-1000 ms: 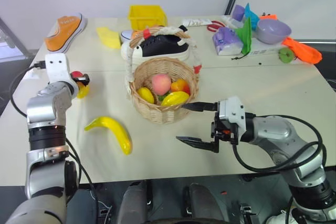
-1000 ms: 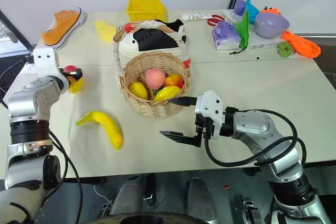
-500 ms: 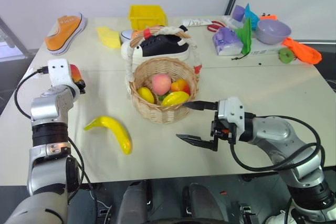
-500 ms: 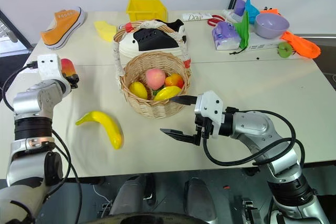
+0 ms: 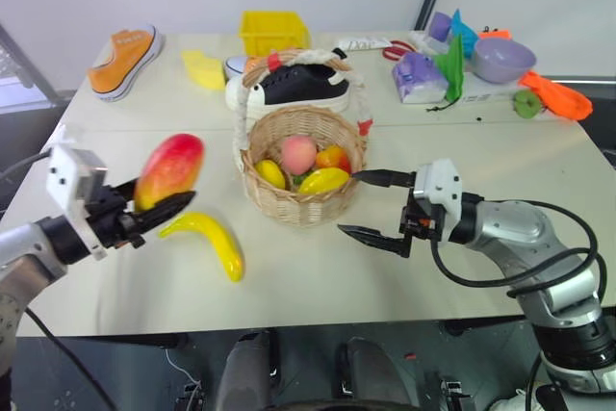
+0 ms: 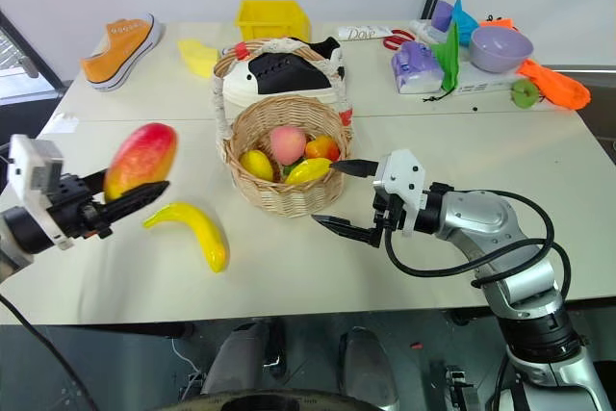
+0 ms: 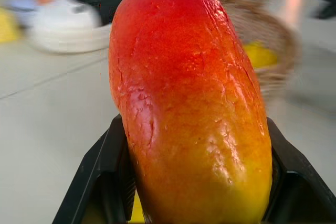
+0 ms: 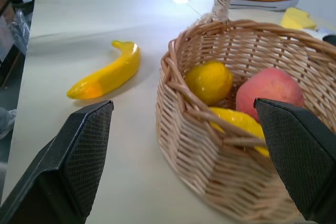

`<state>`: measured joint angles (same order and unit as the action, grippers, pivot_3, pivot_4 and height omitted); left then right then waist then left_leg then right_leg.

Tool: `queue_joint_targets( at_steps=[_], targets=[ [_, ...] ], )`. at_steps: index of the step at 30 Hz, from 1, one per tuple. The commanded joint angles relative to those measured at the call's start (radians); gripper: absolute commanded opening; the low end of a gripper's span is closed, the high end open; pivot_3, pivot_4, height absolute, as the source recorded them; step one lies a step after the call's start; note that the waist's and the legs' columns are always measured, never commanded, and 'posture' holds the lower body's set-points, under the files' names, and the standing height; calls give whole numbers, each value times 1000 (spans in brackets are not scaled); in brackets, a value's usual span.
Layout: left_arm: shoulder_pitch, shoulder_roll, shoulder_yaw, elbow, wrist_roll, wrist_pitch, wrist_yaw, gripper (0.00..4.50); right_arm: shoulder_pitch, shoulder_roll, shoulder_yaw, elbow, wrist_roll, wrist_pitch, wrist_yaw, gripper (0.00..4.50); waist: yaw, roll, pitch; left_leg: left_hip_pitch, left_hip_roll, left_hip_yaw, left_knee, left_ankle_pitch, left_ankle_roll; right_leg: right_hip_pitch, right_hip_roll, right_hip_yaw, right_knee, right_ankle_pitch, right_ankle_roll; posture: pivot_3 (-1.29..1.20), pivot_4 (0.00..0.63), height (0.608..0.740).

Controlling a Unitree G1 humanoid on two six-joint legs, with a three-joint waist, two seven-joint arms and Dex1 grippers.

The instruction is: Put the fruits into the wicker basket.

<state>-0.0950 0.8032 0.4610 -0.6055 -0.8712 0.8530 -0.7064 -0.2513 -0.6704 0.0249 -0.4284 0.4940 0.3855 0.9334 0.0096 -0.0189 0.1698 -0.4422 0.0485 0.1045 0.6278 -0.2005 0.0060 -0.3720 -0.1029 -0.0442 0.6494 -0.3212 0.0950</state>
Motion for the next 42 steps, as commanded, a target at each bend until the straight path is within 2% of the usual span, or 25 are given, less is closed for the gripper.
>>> queue_joint_targets(
  at_steps=[1,4,7,9,11,14,16,18,23,26,30,33,35,38,42],
  targets=[
    [-172,-26,-188,-35,-2,58,99,2174,-17,-2,-19,-8,0,-22,3,4500,2,0,0,0,0,0,0,0,0,0,0,0,0,0,0,0,150,733],
    [-380,-74,-448,22,161,70,163,2174,-19,4,-21,-18,1,-17,-10,4500,3,0,0,-1,-1,1,2,1,2,5,2,0,0,1,1,0,150,733],
    [-510,-130,-599,135,294,36,188,2174,-19,9,-23,-33,1,-11,-31,4500,-2,0,0,-1,0,2,2,2,5,4,6,1,0,2,4,0,150,733],
    [-554,-160,-644,193,338,22,182,2174,-11,9,-26,-46,2,-6,-45,4500,-6,0,0,-1,1,3,1,2,5,2,8,1,1,4,7,0,150,733],
    [-575,-182,-651,226,355,16,173,3201,5,4,-32,-61,4,-1,-56,4500,-6,0,0,-2,2,3,1,2,5,1,10,1,2,4,8,0,150,733],
    [-567,-188,-620,210,345,1,140,4461,28,-3,-41,-80,6,4,-71,4500,-5,0,0,-2,3,3,1,2,5,-1,12,1,2,3,9,0,150,733],
    [-544,-180,-574,185,317,-1,121,4461,37,-6,-45,-89,8,7,-78,4500,-4,0,0,-2,3,3,2,2,5,0,11,1,2,3,9,0,150,733],
    [-490,-157,-478,145,251,8,86,4461,42,-7,-48,-92,9,8,-81,4500,-7,0,0,-2,3,3,2,2,5,0,11,1,2,3,9,0,150,733],
    [-266,-40,-270,6,157,67,49,4461,39,-8,-45,-76,9,2,-69,4500,-23,0,0,-2,3,2,1,2,4,0,9,2,3,3,9,0,150,733],
    [-132,-38,-102,-79,44,161,117,4461,22,-7,-37,-49,8,-4,-49,4500,-21,0,0,-1,3,2,1,3,4,1,8,1,3,3,9,0,150,733],
    [0,-56,10,-224,58,280,316,4461,-30,6,1,-1,10,-12,-1,4500,-19,-1,0,-1,3,0,3,2,4,3,6,1,3,3,8,0,150,733],
    [28,-73,56,-269,60,417,450,4461,-61,12,14,32,9,-17,27,4500,-18,-1,0,-1,2,0,3,2,4,4,6,1,3,3,8,0,150,733],
    [-17,-140,79,-293,16,581,530,4461,-86,20,29,59,6,-24,52,4500,-19,0,0,-1,2,0,3,2,4,4,6,1,3,3,8,0,150,733],
    [-95,-217,84,-328,0,729,572,4461,-105,31,41,81,3,-31,69,4500,-17,-1,0,-1,2,0,3,2,4,4,6,1,3,3,8,0,150,733],
    [-112,-294,-31,-315,-6,761,764,4461,-124,52,62,103,-4,-42,86,4500,-20,-1,0,0,2,0,3,2,4,5,6,1,3,3,9,0,150,733]
  ],
)
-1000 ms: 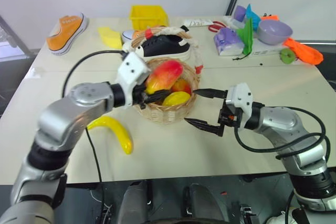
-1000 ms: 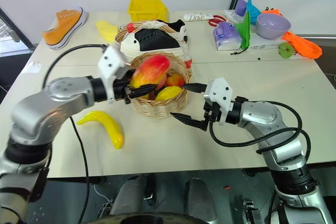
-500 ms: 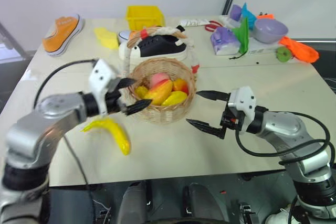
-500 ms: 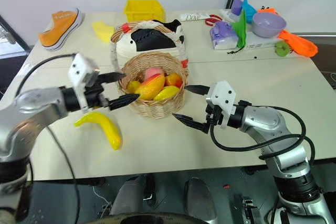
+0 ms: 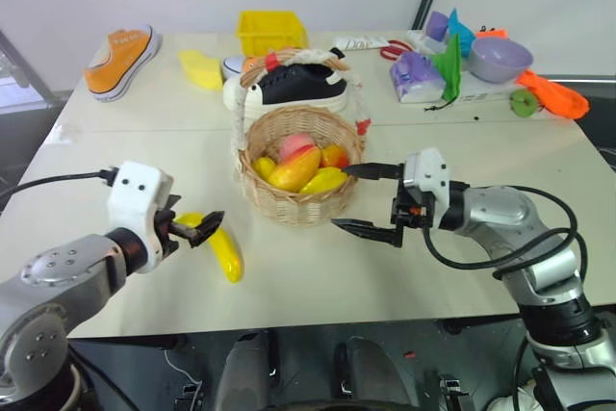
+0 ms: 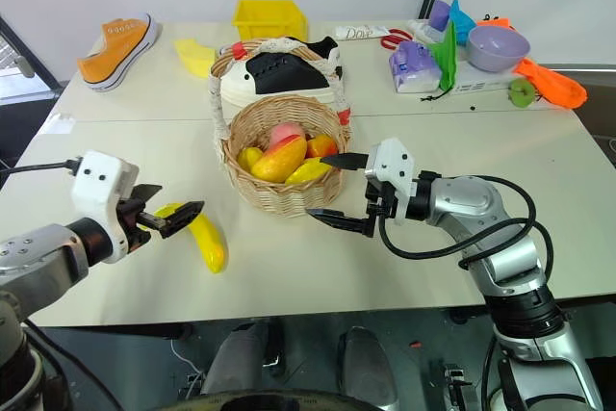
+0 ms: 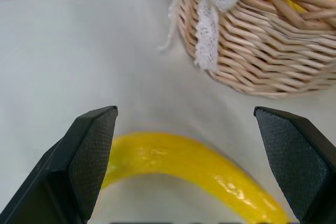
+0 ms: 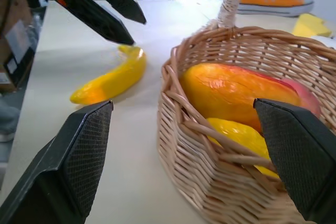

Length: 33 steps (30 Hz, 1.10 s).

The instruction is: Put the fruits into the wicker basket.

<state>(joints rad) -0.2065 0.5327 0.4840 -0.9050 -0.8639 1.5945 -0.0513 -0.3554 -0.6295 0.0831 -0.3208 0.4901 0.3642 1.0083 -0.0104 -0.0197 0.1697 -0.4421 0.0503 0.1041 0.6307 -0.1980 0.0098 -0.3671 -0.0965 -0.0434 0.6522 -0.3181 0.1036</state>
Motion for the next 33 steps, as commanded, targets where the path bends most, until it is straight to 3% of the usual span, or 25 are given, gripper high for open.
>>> queue_joint_targets(
  at_steps=[1,8,20,24,26,31,33],
  targets=[
    [12,-54,-61,-4,-18,20,163,4461,-21,14,5,-5,0,-20,13,4500,-1,0,0,0,0,0,0,0,0,0,0,0,0,0,0,0,150,733],
    [26,-202,-103,25,-86,20,416,4461,-11,22,3,-16,-3,-18,18,4500,2,0,0,0,0,-1,0,0,0,0,-1,0,0,0,0,0,150,733],
    [16,-146,-142,136,-371,20,662,4461,16,14,-16,-46,4,-15,5,4500,1,2,-2,1,0,-1,0,0,0,1,-1,1,-1,-2,-4,0,150,733],
    [-38,-49,-121,162,-472,20,694,4461,15,13,-13,-46,4,-15,9,4500,1,2,-2,1,0,-1,0,0,-1,1,-2,1,-1,-2,-4,0,150,733],
    [-48,25,-126,186,-589,-33,750,4461,14,14,-10,-44,6,-14,13,4500,0,2,-1,1,0,-1,0,0,-1,1,-2,0,-1,-2,-4,0,150,733],
    [13,376,-274,203,-1032,-378,1002,4461,-2,28,13,-29,8,-14,30,4500,-4,2,-1,0,0,-1,-2,-2,-3,-1,-3,1,-2,-2,-5,0,150,733],
    [39,477,-327,182,-1100,-484,1034,4461,-11,35,20,-21,5,-14,35,4500,-4,3,0,0,0,-1,-3,-2,-3,0,-4,1,-3,-2,-5,0,150,733]
  ],
)
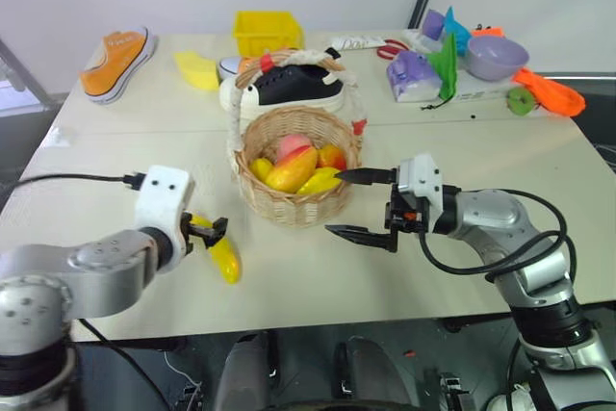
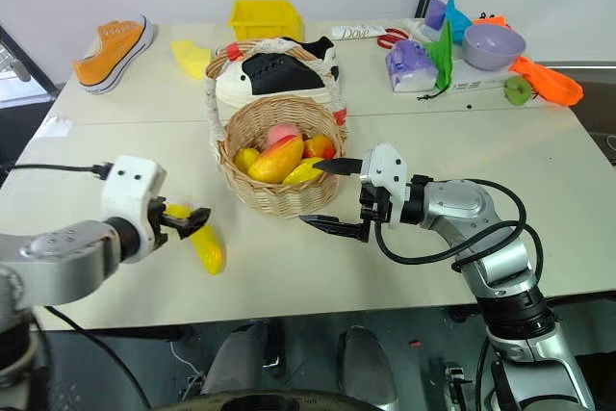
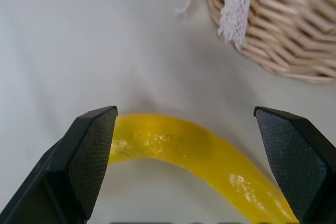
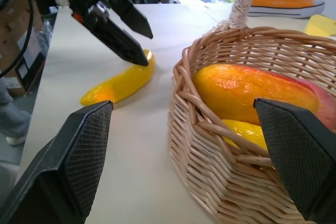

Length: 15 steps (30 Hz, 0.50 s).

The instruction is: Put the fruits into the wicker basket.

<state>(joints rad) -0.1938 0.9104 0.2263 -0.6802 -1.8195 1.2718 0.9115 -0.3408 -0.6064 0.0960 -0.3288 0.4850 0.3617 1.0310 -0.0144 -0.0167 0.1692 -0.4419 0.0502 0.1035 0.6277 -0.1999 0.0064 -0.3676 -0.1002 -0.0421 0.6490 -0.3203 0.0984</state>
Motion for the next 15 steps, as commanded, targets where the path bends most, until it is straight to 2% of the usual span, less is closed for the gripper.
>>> queue_joint_targets(
  at_steps=[1,4,7,9,15],
  targets=[
    [57,136,-93,-68,-152,-211,75,4461,-32,15,13,-4,9,-15,19,4500,0,0,0,0,0,0,0,0,0,0,0,0,0,0,0,0,150,733],
    [146,212,-145,-120,-153,-337,97,4461,-51,27,27,21,5,-23,38,4500,0,1,0,0,-1,1,0,0,0,0,-1,0,-1,-1,-2,0,150,733],
    [194,244,-199,-139,-153,-427,125,4461,-70,41,38,40,-1,-30,48,4500,2,1,1,0,-1,1,-1,0,0,0,-1,0,-2,-1,-2,0,150,733],
    [192,247,-247,-134,-153,-458,148,4461,-78,48,41,48,-5,-32,50,4500,3,1,1,0,-1,1,-1,0,0,-1,-1,0,-2,-1,-3,0,150,733],
    [89,170,-380,-65,-124,-517,214,4461,-66,45,34,29,-4,-30,44,4500,3,1,1,0,-2,1,-1,0,0,0,-1,0,-2,-1,-3,0,150,733]
  ],
)
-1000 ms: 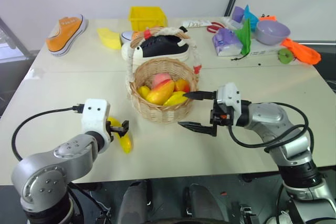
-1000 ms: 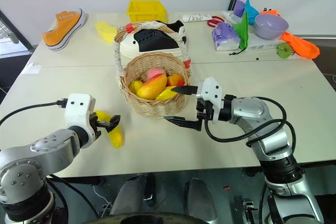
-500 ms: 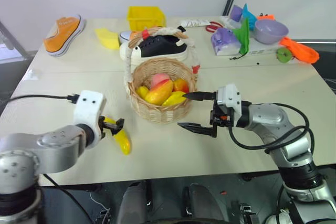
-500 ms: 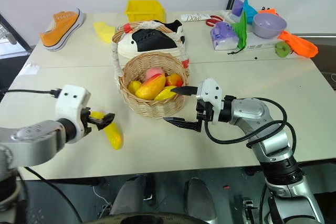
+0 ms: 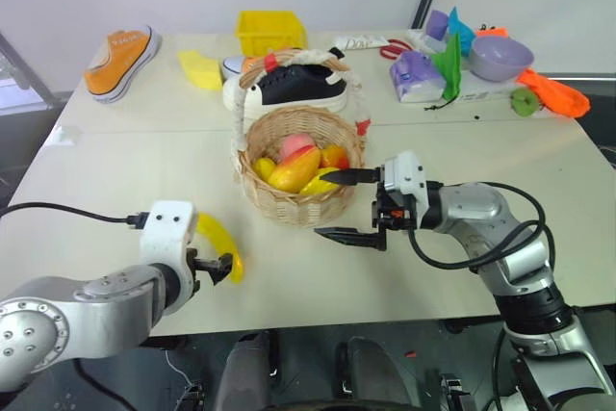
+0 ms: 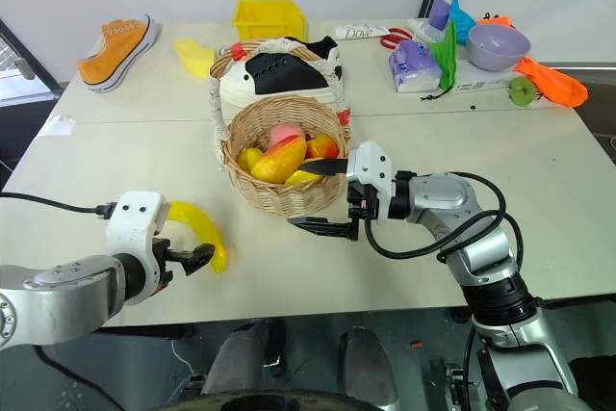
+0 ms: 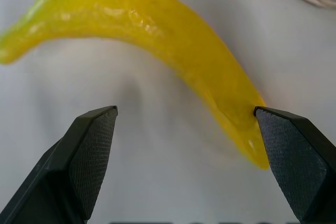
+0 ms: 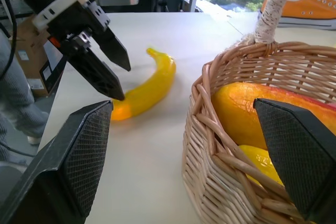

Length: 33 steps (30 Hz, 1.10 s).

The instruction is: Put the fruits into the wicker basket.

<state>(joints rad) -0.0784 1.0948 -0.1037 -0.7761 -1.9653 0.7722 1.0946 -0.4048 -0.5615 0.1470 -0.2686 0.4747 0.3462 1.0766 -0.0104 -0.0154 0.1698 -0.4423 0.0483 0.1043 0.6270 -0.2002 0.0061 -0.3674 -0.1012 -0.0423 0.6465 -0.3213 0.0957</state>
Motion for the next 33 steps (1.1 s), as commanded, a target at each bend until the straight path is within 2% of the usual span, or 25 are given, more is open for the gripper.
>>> queue_joint_targets(
  at_steps=[1,6,7,10,14,19,23,26,28,31,33],
  targets=[
    [-37,-17,-63,39,24,-17,35,4461,1,-1,-19,-34,7,-14,-4,4500,-1,0,0,0,0,0,0,0,0,0,0,0,0,0,0,0,150,733],
    [-59,-22,-81,91,43,-25,35,4461,25,-13,-32,-64,9,-7,-26,4500,-4,0,0,0,1,0,0,0,0,0,2,0,0,0,0,0,150,733],
    [-59,-24,-76,97,51,-26,30,4233,28,-13,-32,-69,10,-5,-30,4500,-3,0,0,0,1,0,0,0,1,0,2,0,0,0,0,0,150,733],
    [-74,-36,-70,108,82,-19,5,3147,35,-15,-34,-77,10,-5,-38,4500,-1,0,0,0,1,0,0,2,2,-1,2,0,0,0,0,0,150,733],
    [-89,-19,-52,134,112,-1,-16,1039,38,-17,-35,-86,10,-2,-48,4500,1,0,0,0,1,0,1,0,0,0,2,0,0,0,0,0,150,733],
    [-82,13,-6,167,176,20,-59,1039,34,-18,-32,-85,9,-4,-53,4500,-1,0,0,0,1,0,0,0,0,-1,2,0,0,0,0,0,150,733],
    [-72,42,53,183,289,41,-108,1039,31,-18,-31,-84,7,-6,-54,4500,-1,0,1,-1,1,0,0,0,0,-1,2,0,0,0,0,0,150,733],
    [-57,91,107,145,493,56,-243,1039,34,-22,-34,-85,7,-7,-52,4500,-1,0,1,-1,1,0,0,0,0,-2,2,0,0,0,0,0,150,733],
    [22,105,176,95,654,10,-378,1039,35,-25,-37,-84,7,-8,-51,4500,-2,0,1,-1,1,1,0,0,0,-5,2,0,0,0,0,0,150,733],
    [154,44,290,46,820,-81,-540,1039,34,-28,-39,-82,6,-7,-50,4500,-4,1,1,-1,0,3,-3,0,0,-7,1,1,-1,0,0,0,150,733],
    [254,-30,356,-5,975,-212,-695,1039,33,-28,-36,-77,3,-9,-49,4500,-4,0,1,-1,0,4,-6,0,0,-7,0,1,-2,0,0,0,150,733]
  ],
)
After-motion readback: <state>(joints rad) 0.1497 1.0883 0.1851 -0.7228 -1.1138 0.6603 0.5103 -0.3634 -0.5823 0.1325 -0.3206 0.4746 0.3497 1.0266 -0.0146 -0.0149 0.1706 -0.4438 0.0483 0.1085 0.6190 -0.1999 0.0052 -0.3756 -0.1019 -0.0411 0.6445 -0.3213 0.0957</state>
